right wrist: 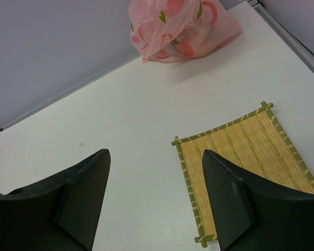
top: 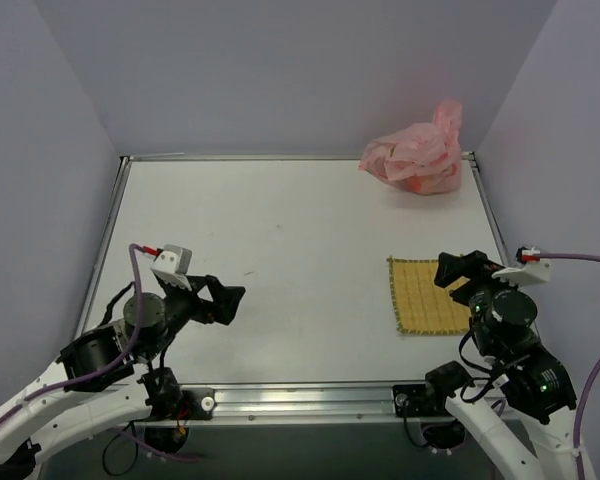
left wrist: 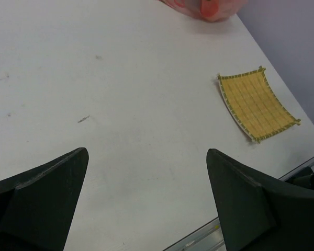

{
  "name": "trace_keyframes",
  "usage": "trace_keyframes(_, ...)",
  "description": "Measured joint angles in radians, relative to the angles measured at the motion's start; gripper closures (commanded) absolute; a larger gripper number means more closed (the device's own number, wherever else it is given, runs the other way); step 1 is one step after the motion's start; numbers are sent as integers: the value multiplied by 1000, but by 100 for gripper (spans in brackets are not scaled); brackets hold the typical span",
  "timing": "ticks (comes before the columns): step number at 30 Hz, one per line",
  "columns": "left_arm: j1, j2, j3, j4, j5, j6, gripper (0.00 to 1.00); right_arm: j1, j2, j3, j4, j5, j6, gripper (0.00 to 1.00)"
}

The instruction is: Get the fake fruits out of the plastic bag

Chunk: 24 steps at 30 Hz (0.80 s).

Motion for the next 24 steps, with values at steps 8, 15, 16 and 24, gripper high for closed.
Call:
trace_keyframes(8,0,-10,30,-37,-30,0,6,0,200,-5,36,64,31,83)
trace_keyframes(15,0,39,7,1,1,-5,6,0,400,2,184,141,42,100)
trace_keyframes(16,0,32,-14,30,13,-6,6,-3,454,15,221,166,34,99)
trace_keyframes(24,0,29,-154,175,101,-32,17,-350,887,210,466,57,-14,39)
